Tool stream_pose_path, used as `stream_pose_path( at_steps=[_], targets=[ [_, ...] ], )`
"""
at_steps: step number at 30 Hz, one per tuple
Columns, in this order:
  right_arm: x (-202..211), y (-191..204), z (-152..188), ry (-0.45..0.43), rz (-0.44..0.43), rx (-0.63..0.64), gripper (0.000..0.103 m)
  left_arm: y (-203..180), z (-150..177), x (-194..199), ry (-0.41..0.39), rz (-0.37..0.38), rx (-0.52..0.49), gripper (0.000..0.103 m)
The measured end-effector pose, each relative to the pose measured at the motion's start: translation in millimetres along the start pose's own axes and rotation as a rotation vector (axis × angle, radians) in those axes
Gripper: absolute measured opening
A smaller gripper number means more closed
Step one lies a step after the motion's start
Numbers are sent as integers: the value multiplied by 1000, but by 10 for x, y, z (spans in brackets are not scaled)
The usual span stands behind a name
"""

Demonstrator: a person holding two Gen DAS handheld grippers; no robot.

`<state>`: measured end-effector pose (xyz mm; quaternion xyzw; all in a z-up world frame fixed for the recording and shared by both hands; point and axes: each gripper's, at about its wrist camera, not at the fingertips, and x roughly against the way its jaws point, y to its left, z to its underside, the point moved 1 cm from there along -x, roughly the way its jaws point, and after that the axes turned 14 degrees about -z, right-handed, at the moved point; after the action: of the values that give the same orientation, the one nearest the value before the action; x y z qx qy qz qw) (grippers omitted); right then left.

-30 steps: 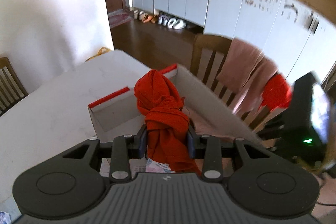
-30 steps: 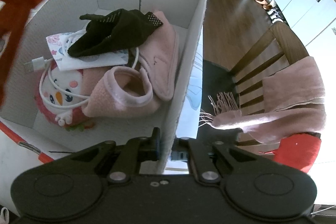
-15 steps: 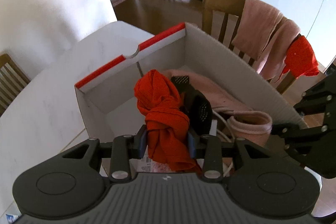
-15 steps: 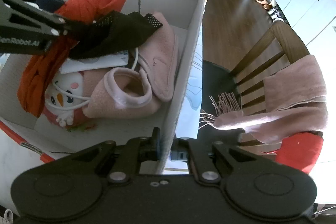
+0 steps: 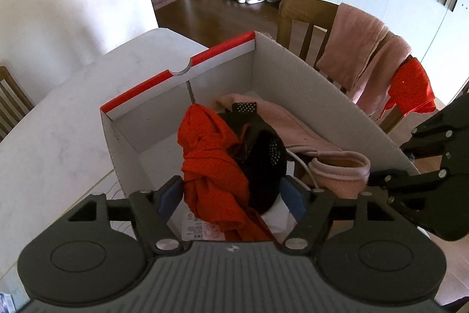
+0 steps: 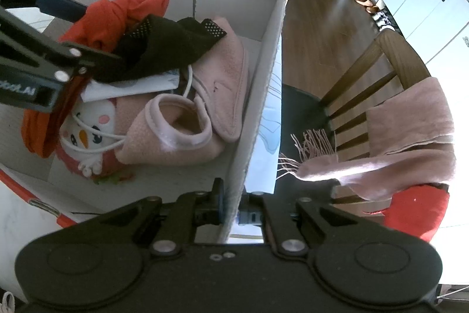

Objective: Organize objects
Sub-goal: 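Carry the red cloth with the left gripper into the box and release, then move the open left gripper back over the blue card box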

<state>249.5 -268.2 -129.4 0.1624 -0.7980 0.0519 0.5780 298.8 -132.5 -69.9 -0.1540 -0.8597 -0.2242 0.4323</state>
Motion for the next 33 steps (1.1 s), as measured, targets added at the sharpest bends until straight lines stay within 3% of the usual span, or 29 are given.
stream_pose_path(
  at_steps=[19,25,29,33],
  targets=[
    [19,23,-18,14,29,2,7,519,333,611,-92,57,123,73],
    [10,39,-27,22,38,1,8,818,508,760,-97,28,181,73],
    [6,48,-38,28,44,0,8,1045,666,833,-97,-10,222,84],
    [5,58,-40,34,52,4,9,1325,850,858,-84,-45,287,84]
  ],
)
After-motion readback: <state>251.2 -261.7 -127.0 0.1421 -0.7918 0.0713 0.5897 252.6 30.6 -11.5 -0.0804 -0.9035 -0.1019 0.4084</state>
